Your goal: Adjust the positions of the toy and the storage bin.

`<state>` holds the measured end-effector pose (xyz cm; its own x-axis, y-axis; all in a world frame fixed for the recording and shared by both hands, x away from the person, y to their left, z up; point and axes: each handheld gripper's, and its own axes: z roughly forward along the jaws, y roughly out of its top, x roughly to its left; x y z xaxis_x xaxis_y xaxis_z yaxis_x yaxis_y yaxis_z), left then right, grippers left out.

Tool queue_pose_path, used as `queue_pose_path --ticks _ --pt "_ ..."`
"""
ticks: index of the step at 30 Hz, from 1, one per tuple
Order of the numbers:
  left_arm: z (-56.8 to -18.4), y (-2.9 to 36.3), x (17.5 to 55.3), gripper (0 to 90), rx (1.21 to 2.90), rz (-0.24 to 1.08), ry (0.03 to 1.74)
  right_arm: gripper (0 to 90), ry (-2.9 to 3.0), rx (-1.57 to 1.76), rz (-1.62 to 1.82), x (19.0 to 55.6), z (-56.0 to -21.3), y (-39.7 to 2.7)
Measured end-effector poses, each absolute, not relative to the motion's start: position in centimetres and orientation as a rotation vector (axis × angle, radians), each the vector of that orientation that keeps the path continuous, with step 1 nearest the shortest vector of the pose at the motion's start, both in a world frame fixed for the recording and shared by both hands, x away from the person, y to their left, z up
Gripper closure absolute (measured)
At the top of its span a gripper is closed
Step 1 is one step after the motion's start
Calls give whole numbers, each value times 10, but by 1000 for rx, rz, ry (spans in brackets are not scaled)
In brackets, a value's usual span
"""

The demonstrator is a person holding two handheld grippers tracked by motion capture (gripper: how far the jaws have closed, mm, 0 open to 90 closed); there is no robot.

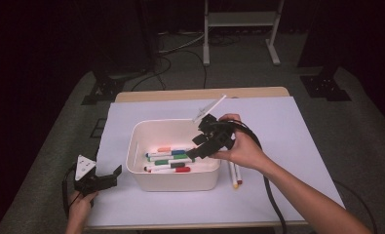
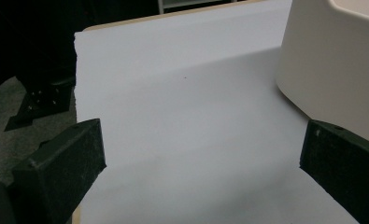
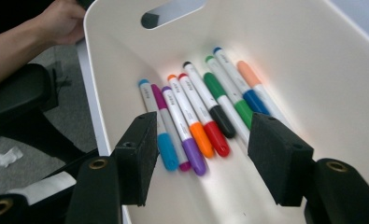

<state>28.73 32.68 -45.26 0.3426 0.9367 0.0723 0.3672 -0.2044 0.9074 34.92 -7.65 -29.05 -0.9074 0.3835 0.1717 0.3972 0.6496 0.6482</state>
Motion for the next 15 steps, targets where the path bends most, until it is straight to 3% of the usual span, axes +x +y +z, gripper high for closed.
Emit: queue_pose_path --ticks 15 --pt "-453 327 288 0 1749 842 1167 413 -2796 -920 -1178 345 -301 -161"
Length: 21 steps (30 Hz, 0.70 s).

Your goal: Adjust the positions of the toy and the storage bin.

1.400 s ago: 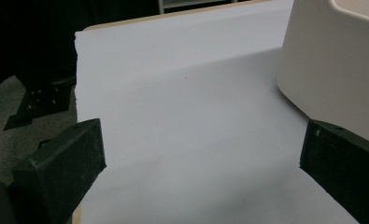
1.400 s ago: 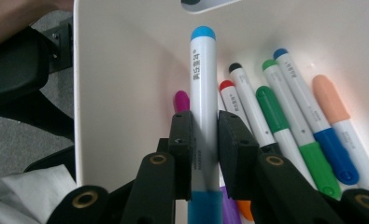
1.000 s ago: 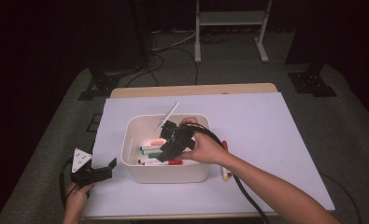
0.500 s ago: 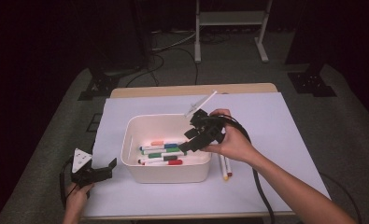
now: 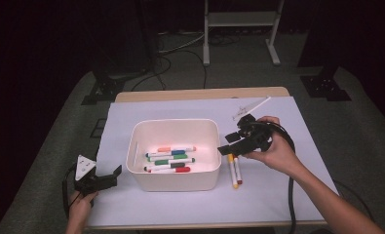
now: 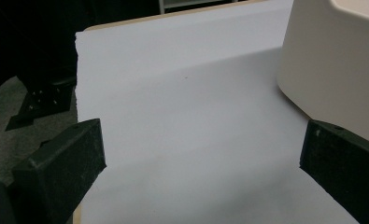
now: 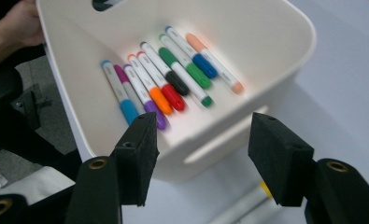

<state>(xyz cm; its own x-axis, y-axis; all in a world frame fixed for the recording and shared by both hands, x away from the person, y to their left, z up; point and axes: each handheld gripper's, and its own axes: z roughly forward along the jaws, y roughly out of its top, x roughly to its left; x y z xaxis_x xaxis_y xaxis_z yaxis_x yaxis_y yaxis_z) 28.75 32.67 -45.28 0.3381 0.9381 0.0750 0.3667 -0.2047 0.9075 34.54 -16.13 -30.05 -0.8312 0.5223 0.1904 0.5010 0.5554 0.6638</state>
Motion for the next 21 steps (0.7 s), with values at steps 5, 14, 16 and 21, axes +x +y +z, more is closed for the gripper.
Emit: queue_pose_path --ticks 5,14,16,21 --pt "-453 327 288 0 1749 839 1167 413 2729 971 1141 346 -318 -179" --pt "-453 327 288 0 1751 838 1168 414 2704 1070 1060 351 -359 -193" --pt "-453 327 288 0 1749 837 1167 420 2695 1099 1034 352 -368 -194" --pt "-453 327 288 0 1752 837 1165 434 2676 1143 974 354 -388 -196"
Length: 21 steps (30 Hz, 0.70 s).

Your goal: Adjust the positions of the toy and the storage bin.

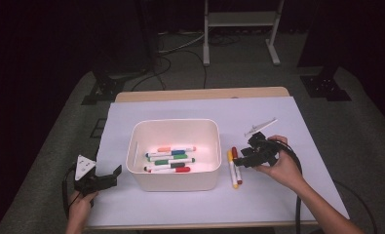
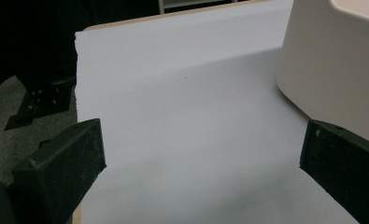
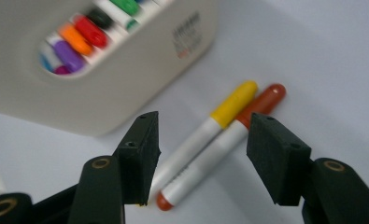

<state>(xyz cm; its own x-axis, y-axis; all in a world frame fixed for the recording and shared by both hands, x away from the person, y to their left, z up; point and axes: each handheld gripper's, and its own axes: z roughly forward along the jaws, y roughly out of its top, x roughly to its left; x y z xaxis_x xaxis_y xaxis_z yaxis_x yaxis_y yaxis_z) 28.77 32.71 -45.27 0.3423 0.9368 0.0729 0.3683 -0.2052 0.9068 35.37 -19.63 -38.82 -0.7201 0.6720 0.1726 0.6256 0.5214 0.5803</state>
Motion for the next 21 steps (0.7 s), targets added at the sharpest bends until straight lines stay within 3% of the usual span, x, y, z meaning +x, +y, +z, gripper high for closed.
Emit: queue_pose_path --ticks 12,21 --pt "-453 327 287 0 1748 840 1163 474 2608 1249 904 363 -430 -195" --pt "-453 327 288 0 1750 840 1164 509 2564 1288 839 357 -433 -211"
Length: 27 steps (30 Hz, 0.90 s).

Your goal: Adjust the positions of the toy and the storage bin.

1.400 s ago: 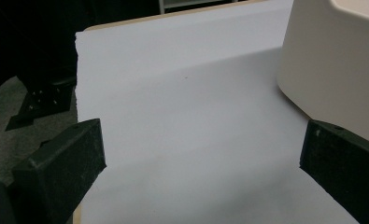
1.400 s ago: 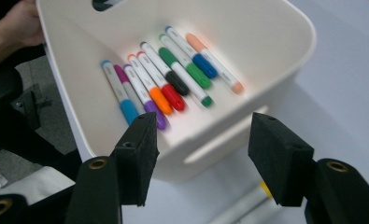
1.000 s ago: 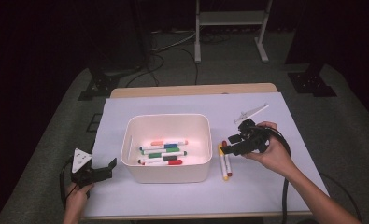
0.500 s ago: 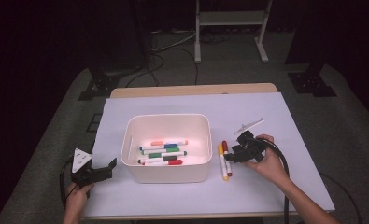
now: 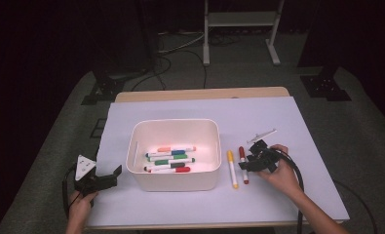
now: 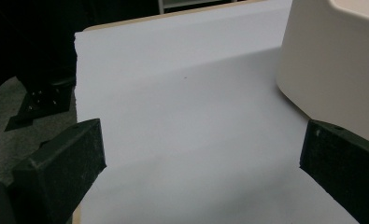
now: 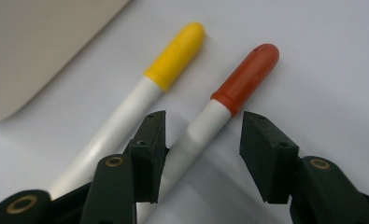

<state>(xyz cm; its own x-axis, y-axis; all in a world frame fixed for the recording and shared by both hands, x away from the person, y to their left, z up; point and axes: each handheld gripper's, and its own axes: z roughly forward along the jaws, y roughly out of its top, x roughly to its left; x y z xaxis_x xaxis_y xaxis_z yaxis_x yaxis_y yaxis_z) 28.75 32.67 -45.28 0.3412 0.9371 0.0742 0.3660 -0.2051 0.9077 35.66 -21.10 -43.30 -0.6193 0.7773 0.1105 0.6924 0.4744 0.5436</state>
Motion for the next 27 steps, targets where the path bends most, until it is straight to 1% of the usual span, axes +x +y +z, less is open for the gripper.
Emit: queue_pose_path --ticks 3,5,9,14,21,27 --pt "-453 327 287 0 1744 835 1165 532 2536 1313 779 355 -434 -219" --pt "-453 327 287 0 1741 833 1166 571 2519 1327 760 355 -436 -225" --pt "-453 327 288 0 1744 834 1167 679 2477 1330 733 351 -436 -231" --pt "-453 328 288 0 1745 836 1167 750 2472 1331 735 350 -436 -236" --pt "-453 327 287 0 1745 836 1166 757 2531 1351 816 346 -432 -241" --pt "-453 327 287 0 1747 838 1167 758 2560 1342 910 338 -417 -240"
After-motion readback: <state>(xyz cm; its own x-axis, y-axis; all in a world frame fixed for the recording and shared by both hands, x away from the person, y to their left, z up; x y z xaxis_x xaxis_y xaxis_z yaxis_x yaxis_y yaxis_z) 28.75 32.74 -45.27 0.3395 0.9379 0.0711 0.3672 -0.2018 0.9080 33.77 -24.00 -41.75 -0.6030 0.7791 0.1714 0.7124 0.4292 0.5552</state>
